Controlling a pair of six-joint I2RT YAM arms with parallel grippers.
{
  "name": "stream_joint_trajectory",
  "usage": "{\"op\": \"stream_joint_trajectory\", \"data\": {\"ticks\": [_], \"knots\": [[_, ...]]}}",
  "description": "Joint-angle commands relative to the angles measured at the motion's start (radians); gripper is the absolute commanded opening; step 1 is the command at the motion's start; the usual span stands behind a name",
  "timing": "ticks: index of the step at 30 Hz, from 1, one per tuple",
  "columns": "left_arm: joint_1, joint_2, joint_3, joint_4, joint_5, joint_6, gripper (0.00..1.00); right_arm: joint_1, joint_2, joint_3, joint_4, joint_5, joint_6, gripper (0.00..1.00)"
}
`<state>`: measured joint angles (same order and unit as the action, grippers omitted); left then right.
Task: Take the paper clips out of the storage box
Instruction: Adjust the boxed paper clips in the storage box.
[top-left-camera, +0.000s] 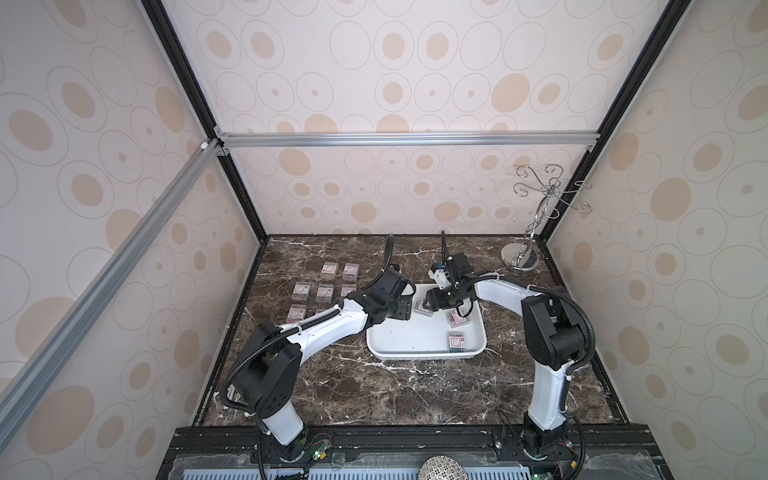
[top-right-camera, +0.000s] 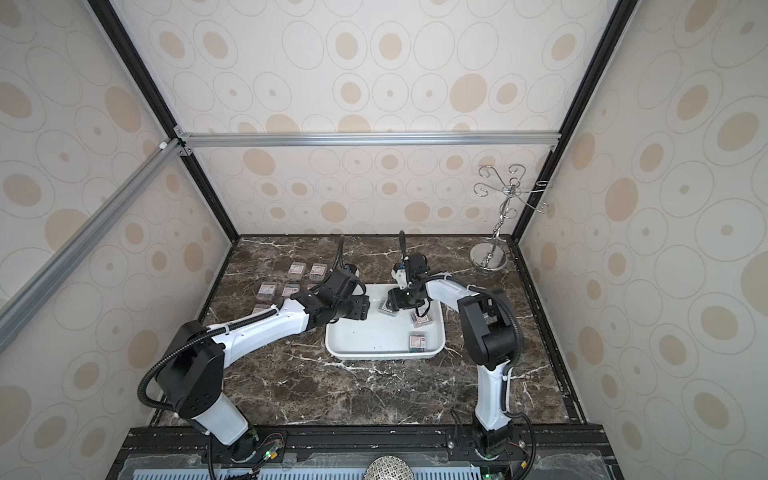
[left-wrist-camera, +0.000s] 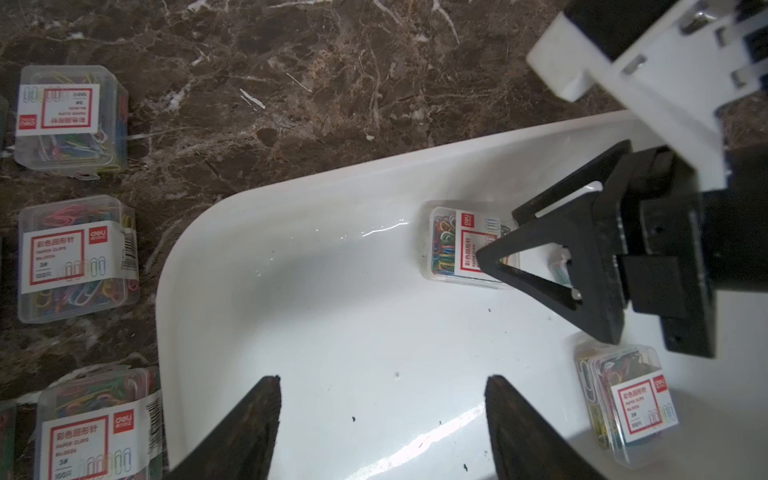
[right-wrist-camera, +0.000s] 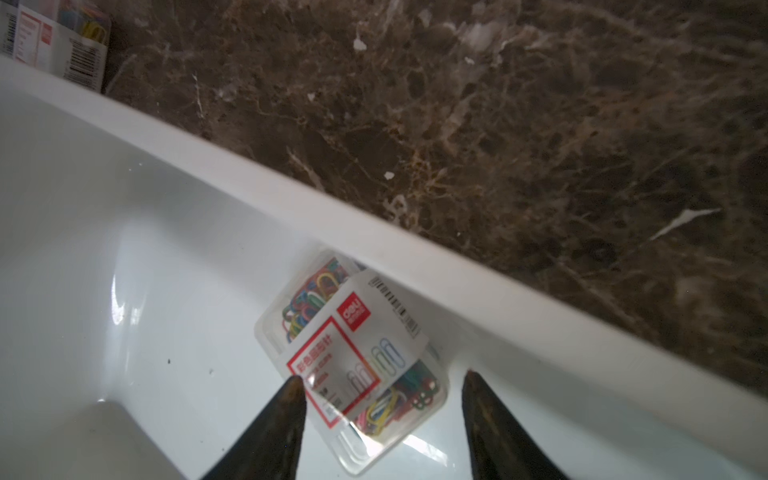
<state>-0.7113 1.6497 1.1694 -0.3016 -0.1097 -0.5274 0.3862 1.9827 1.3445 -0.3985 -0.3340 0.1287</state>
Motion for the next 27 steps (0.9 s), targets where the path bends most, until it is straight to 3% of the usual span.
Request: {"op": "stream_joint_trajectory", "data": {"ticks": [1, 11, 27], "knots": [[0.006, -0.028, -0.003, -0.001, -0.001, -0.008, 0.77, -0.003, 0.016, 0.022, 0.028, -0.027, -0.045, 0.61], [0.007, -0.031, 0.000, -0.008, 0.000, -0.005, 0.77, -0.003, 0.031, 0.031, 0.029, -0.147, -0.073, 0.61], [0.006, -0.007, 0.004, -0.004, 0.016, -0.009, 0.77, 0.048, -0.166, -0.188, 0.110, -0.271, 0.043, 0.60]]}}
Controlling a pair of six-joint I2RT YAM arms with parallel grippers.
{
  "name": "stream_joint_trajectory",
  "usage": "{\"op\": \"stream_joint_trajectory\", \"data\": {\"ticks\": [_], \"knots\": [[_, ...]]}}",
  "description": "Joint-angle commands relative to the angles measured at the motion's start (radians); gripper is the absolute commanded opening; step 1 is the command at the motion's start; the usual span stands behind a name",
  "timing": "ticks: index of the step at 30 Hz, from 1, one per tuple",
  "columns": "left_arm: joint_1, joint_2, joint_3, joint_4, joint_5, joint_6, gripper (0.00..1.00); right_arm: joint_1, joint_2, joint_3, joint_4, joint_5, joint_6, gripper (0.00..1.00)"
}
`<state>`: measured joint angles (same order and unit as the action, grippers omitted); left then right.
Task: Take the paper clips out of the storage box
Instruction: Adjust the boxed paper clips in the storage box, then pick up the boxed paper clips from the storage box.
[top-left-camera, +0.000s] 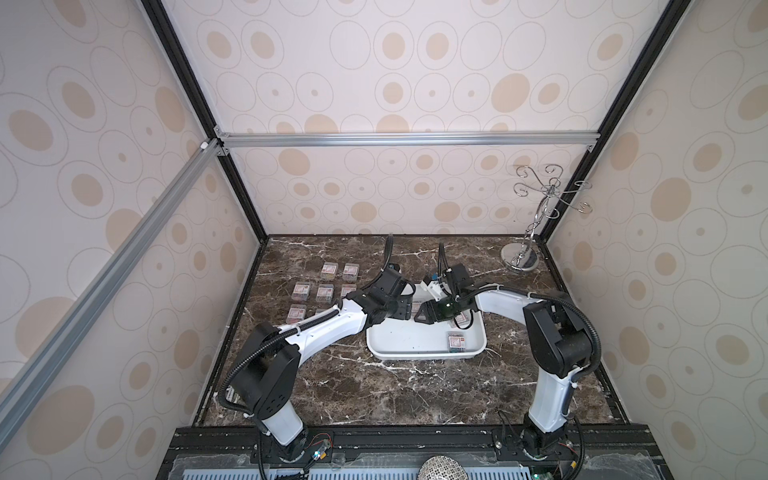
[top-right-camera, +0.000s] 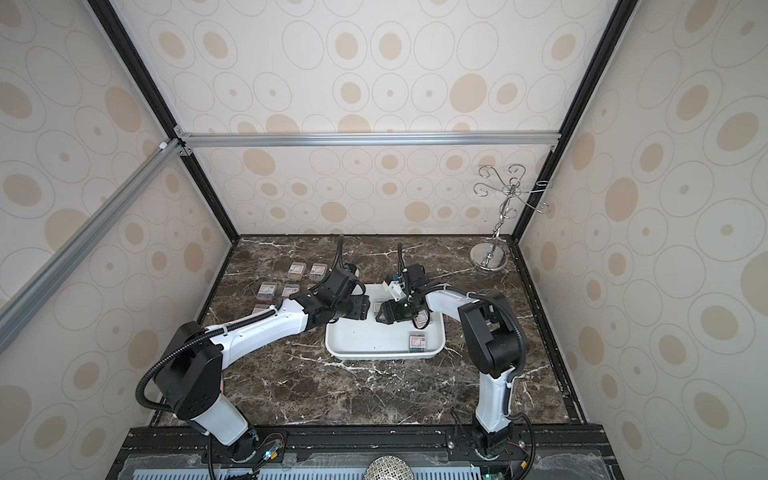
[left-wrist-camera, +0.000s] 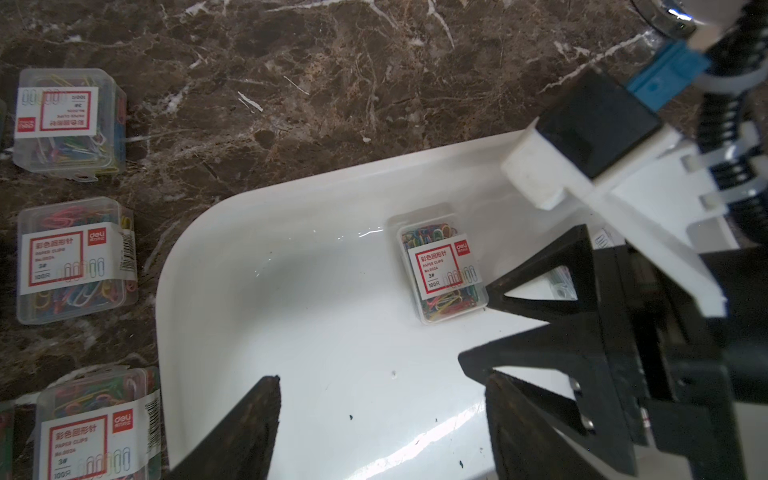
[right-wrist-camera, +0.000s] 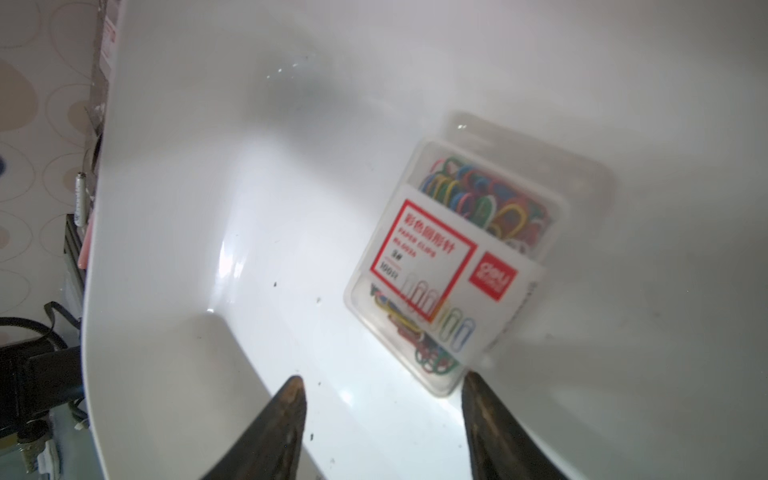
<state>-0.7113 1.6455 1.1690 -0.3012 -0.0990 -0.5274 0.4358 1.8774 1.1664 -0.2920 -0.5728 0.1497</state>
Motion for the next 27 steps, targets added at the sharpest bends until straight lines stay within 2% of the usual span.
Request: {"op": "stream_joint_trajectory", "data": {"ticks": [1, 5, 11, 16, 19, 27], "knots": [[0.004, 0.000, 0.003, 0.000, 0.010, -0.012, 0.77, -0.004, -0.078, -0.011, -0.010, -0.022, 0.022, 0.60], [-0.007, 0.017, 0.006, 0.003, 0.018, -0.019, 0.78, -0.017, -0.156, -0.022, -0.073, 0.067, 0.033, 0.60], [-0.046, 0.080, 0.036, 0.014, 0.030, -0.038, 0.78, -0.074, -0.264, -0.075, -0.082, 0.115, 0.076, 0.59], [-0.083, 0.171, 0.132, -0.033, -0.031, -0.050, 0.78, -0.116, -0.347, -0.145, -0.074, 0.142, 0.112, 0.59], [-0.100, 0.215, 0.189, -0.065, -0.121, -0.081, 0.78, -0.129, -0.375, -0.192, -0.061, 0.139, 0.125, 0.58], [-0.126, 0.353, 0.324, -0.109, -0.156, -0.098, 0.80, -0.140, -0.406, -0.244, -0.058, 0.134, 0.123, 0.59]]}}
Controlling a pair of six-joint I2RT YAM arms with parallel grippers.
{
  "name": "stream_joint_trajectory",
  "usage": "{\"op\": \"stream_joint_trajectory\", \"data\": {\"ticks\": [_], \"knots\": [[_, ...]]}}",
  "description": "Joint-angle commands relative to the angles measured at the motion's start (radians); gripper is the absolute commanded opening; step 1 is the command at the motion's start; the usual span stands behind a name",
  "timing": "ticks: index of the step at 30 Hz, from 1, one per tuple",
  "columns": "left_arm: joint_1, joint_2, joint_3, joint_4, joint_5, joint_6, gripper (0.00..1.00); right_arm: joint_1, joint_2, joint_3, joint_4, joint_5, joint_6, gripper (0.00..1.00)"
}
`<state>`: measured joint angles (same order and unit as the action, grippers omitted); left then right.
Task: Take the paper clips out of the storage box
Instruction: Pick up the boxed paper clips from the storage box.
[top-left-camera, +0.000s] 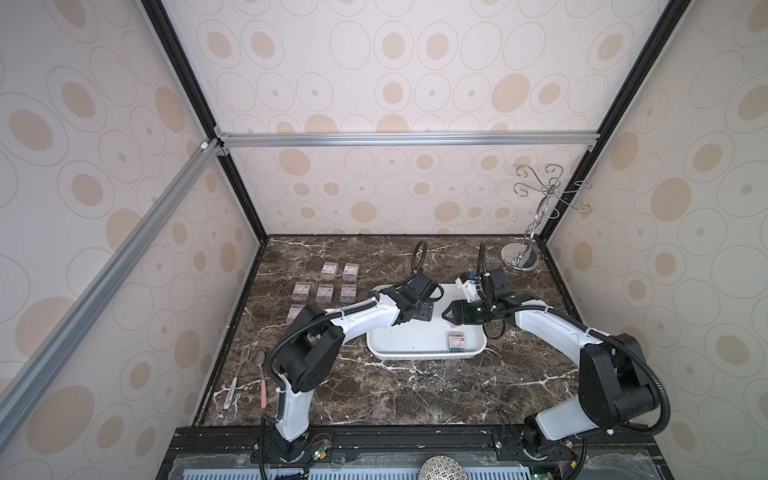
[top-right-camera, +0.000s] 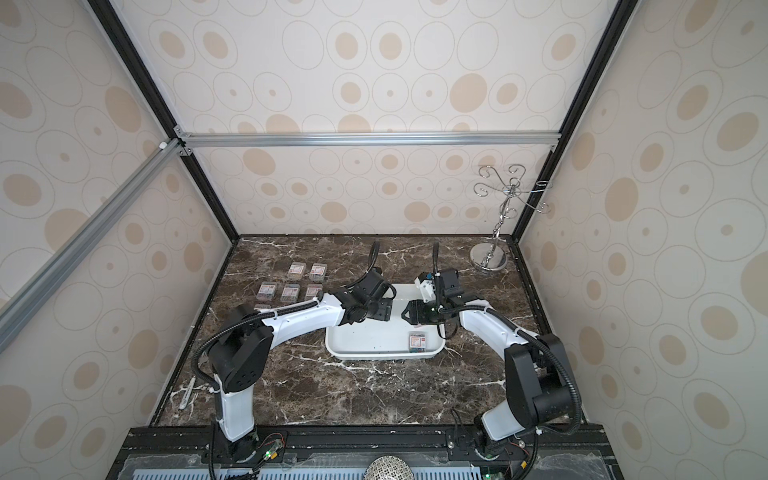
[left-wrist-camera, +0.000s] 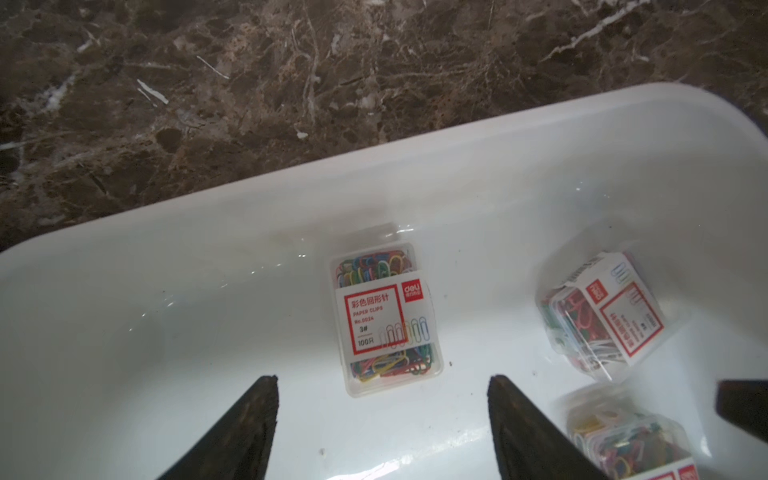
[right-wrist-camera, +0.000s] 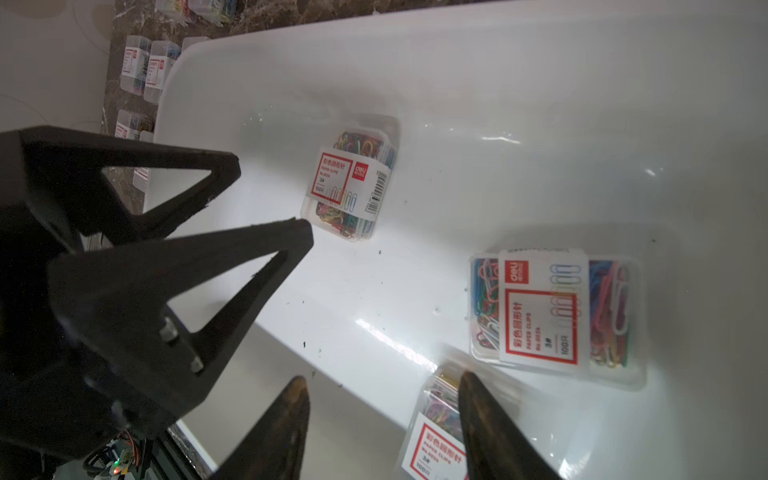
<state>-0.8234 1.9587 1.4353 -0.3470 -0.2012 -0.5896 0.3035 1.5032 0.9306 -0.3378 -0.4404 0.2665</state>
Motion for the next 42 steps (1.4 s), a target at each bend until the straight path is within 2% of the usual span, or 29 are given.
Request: {"op": "stream_joint_trajectory", "data": {"ticks": [1, 13, 16, 18, 34, 42], "knots": [[-0.014, 0.051, 0.070, -0.077, -0.063, -0.040, 0.80, -0.009, -0.031, -0.010, -0.012, 0.003, 0.008, 0.59], [-0.013, 0.138, 0.124, -0.099, -0.084, -0.044, 0.83, -0.019, -0.040, -0.035, -0.002, -0.008, 0.014, 0.59], [-0.013, 0.155, 0.134, -0.098, -0.073, -0.030, 0.80, -0.017, -0.044, -0.038, -0.004, -0.006, 0.014, 0.59], [-0.009, 0.154, 0.129, -0.099, -0.080, -0.029, 0.74, -0.017, -0.047, -0.040, -0.007, -0.003, 0.011, 0.59], [0.009, 0.178, 0.144, -0.118, -0.065, 0.008, 0.78, -0.018, -0.055, -0.048, -0.018, 0.006, 0.004, 0.58], [0.011, 0.214, 0.183, -0.119, -0.060, 0.019, 0.71, -0.017, -0.058, -0.054, -0.019, 0.014, 0.001, 0.57]]}}
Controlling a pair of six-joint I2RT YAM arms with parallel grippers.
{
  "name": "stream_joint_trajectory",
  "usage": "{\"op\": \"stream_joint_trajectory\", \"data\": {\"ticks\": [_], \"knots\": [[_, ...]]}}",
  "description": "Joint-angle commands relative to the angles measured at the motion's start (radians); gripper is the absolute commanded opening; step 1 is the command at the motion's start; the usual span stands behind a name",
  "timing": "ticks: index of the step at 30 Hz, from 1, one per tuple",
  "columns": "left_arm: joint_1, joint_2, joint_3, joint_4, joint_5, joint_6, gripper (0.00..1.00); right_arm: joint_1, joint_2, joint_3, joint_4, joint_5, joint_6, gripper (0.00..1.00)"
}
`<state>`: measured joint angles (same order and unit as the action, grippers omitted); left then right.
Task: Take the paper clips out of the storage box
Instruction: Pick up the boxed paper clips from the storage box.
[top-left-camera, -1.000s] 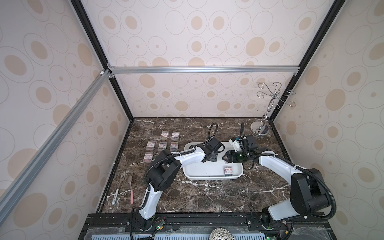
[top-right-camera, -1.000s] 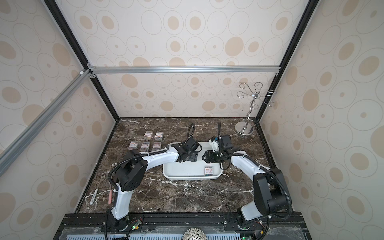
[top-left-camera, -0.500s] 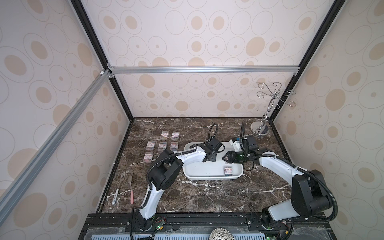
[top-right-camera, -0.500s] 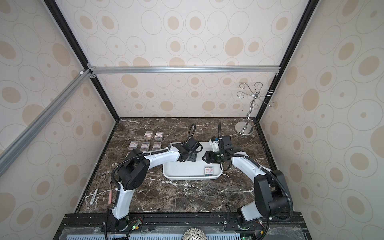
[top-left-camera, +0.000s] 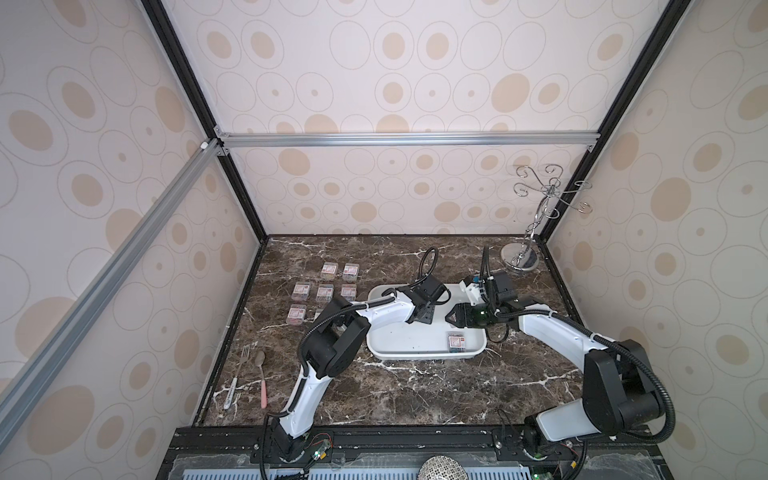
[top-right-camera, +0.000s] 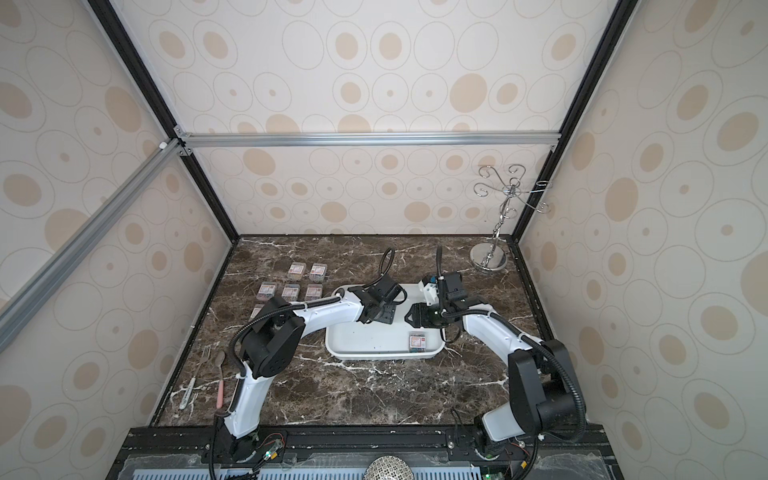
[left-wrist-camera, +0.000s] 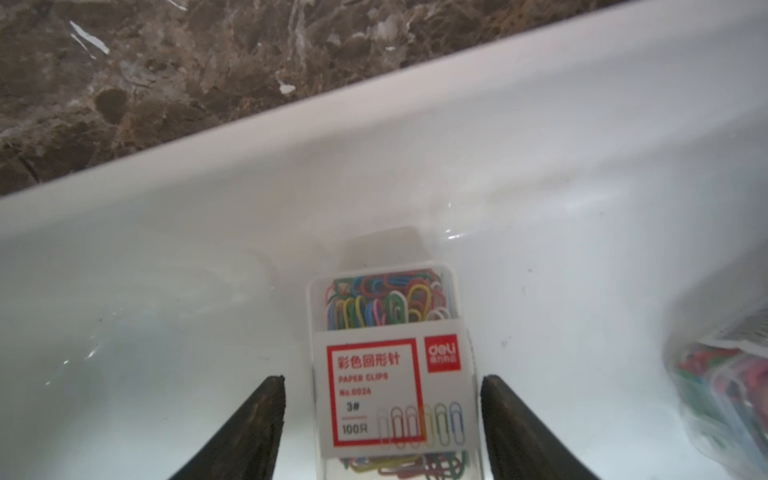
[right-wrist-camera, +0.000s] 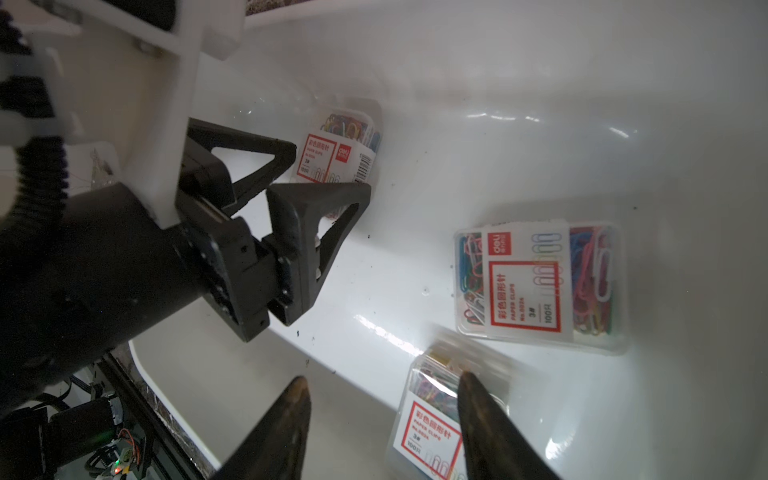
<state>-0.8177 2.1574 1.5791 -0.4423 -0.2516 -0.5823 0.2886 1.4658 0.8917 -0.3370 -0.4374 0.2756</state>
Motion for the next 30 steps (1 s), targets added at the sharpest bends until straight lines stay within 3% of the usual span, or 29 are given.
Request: {"op": "stream_joint_trajectory", "data": {"ticks": [1, 15, 30], "knots": [[0.006, 0.019, 0.044, -0.026, -0.009, 0.012, 0.70, -0.003, -0.021, -0.014, -0.020, 0.011, -0.010, 0.58], [0.024, 0.033, 0.064, -0.035, 0.005, 0.032, 0.60, -0.031, -0.006, -0.017, -0.019, 0.015, -0.013, 0.57], [0.028, -0.056, 0.095, -0.094, 0.017, 0.112, 0.58, -0.040, -0.013, -0.031, -0.016, 0.025, -0.013, 0.56]]}}
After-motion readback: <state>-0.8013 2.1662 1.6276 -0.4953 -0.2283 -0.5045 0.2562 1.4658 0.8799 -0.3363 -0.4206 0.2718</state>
